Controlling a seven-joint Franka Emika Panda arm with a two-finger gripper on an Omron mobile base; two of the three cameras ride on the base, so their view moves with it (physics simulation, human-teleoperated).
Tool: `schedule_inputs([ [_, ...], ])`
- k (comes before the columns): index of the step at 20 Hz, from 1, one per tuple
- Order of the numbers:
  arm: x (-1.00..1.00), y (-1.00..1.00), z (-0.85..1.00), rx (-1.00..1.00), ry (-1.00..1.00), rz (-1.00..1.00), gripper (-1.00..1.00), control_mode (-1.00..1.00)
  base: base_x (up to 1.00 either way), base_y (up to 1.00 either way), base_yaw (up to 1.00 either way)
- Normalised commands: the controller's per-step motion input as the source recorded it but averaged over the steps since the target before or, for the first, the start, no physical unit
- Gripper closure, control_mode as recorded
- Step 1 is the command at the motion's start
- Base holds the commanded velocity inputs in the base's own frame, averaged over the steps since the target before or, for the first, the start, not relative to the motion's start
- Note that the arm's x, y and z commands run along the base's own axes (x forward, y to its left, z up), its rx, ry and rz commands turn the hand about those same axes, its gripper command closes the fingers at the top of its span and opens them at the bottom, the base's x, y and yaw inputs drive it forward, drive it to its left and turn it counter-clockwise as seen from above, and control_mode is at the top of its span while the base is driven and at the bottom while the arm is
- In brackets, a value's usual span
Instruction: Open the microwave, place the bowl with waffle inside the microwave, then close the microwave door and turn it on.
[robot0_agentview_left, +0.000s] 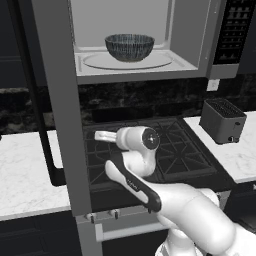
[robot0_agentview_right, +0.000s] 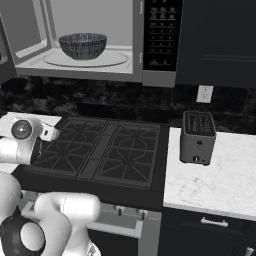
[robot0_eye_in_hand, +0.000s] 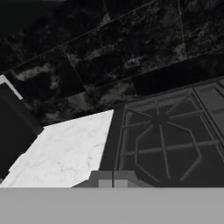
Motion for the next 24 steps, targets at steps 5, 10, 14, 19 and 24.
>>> schedule_inputs([
  [5,-0.14,0.34,0.0,-0.36,-0.05,0.19,1.0,-1.0,0.0,0.0,0.0],
  [10,-0.46,0.39,0.03,-0.39,0.0,0.02,1.0,-1.0,0.0,0.0,0.0],
  [14,-0.74,0.35,0.27,-0.32,-0.07,0.0,1.0,-1.0,0.0,0.0,0.0],
  [19,-0.36,0.25,0.34,-0.25,-0.02,0.0,1.0,-1.0,0.0,0.0,0.0],
  [24,-0.05,0.28,0.0,-0.3,-0.41,0.0,1.0,-1.0,0.0,0.0,0.0],
])
